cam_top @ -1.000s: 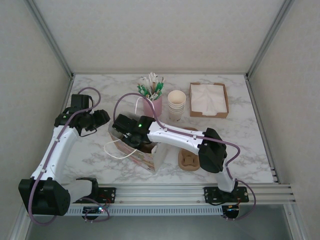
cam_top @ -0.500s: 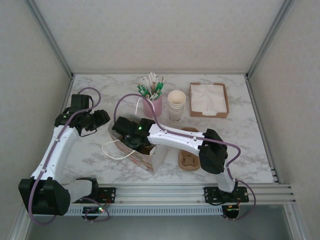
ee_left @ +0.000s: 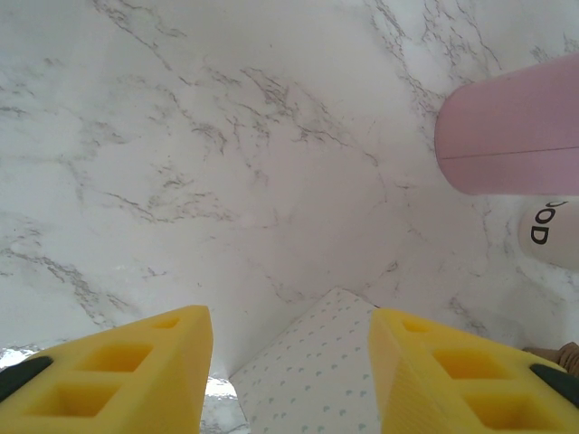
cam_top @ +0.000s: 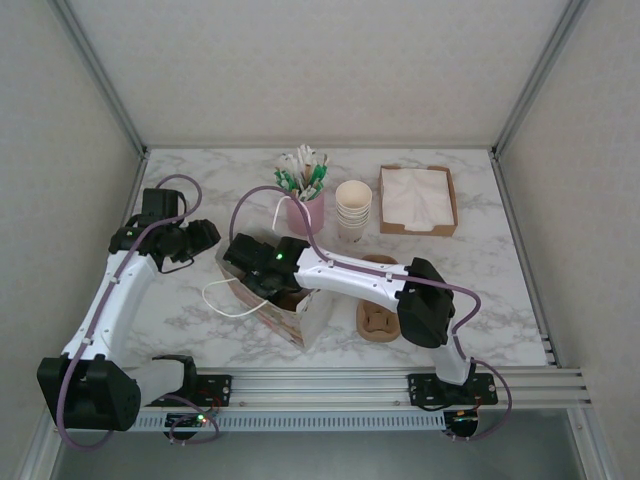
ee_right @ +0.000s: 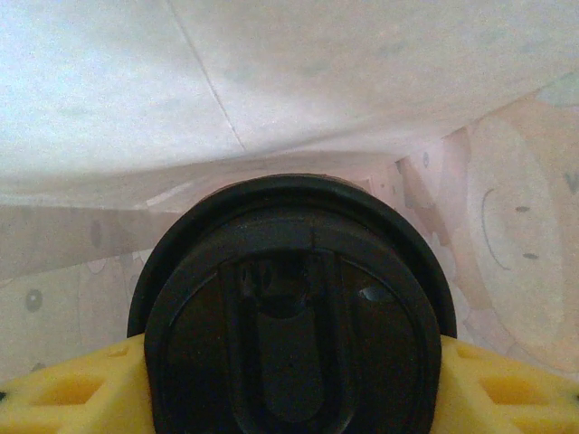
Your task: Pack the takeout coffee
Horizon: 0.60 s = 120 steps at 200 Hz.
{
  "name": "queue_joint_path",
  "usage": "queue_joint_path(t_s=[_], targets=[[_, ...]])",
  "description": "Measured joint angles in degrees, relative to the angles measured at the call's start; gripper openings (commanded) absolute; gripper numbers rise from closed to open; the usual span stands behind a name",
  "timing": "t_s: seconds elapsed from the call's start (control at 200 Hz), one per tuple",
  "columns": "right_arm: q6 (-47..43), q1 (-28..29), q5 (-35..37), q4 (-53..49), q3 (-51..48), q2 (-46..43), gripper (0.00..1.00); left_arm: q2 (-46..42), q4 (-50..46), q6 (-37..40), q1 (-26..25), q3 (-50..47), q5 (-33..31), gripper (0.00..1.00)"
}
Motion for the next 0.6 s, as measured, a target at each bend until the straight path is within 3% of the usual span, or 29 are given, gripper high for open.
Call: queue_joint_path(t_s=[0.601], targets=[[3.2, 0.3, 1.7, 1.5, -1.5, -1.7, 0.51, 0.0, 0.0, 0.4, 0.0, 0.0, 1.4, 0.50]])
